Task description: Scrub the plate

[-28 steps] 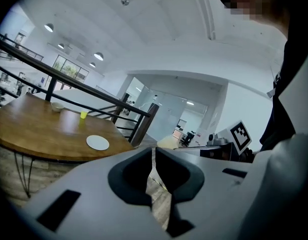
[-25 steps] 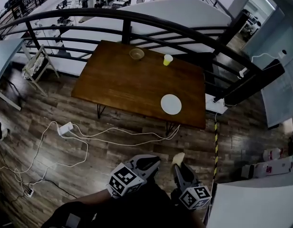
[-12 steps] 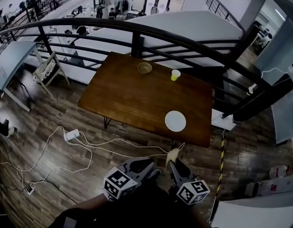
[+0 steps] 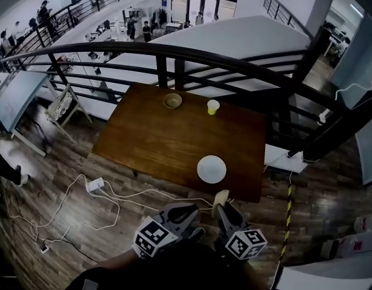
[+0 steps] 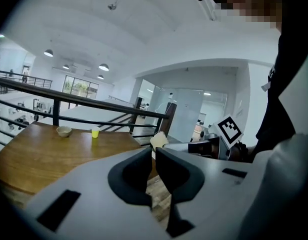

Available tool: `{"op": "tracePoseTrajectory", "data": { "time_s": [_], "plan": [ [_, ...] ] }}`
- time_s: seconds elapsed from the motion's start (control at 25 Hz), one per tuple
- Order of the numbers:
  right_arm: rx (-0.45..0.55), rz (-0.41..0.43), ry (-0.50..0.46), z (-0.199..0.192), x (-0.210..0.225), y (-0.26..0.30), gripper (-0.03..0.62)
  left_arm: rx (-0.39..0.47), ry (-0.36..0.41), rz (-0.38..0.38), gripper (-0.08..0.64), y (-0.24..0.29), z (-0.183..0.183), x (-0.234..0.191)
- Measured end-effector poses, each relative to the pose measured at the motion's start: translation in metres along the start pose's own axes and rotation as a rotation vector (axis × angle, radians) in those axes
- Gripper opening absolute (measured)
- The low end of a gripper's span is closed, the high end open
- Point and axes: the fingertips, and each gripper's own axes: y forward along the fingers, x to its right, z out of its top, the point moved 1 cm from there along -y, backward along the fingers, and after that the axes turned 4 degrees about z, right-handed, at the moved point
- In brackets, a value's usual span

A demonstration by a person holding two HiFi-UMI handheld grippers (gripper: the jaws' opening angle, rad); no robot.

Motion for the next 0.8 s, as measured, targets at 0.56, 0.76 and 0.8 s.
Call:
{"op": "tracePoseTrajectory", "data": {
  "time_s": [0.56, 0.76, 0.8],
  "plan": [
    [-0.045, -0.014, 0.102, 0.020, 0.083, 0.026, 0.120, -0.082, -0.032, 0.022, 0.034, 0.080, 0.013, -0.016],
    [-0.053, -0.084, 0.090, 0.039, 0.100, 0.053, 0.120, -0.065, -0.075, -0.019, 0.034, 0.102, 0.028, -0.055],
    [-0.052, -0.102, 0.084, 0.044, 0.101, 0.058, 0.120, -0.059, -0.079, -0.035, 0.034, 0.104, 0.033, -0.062]
  ]
}}
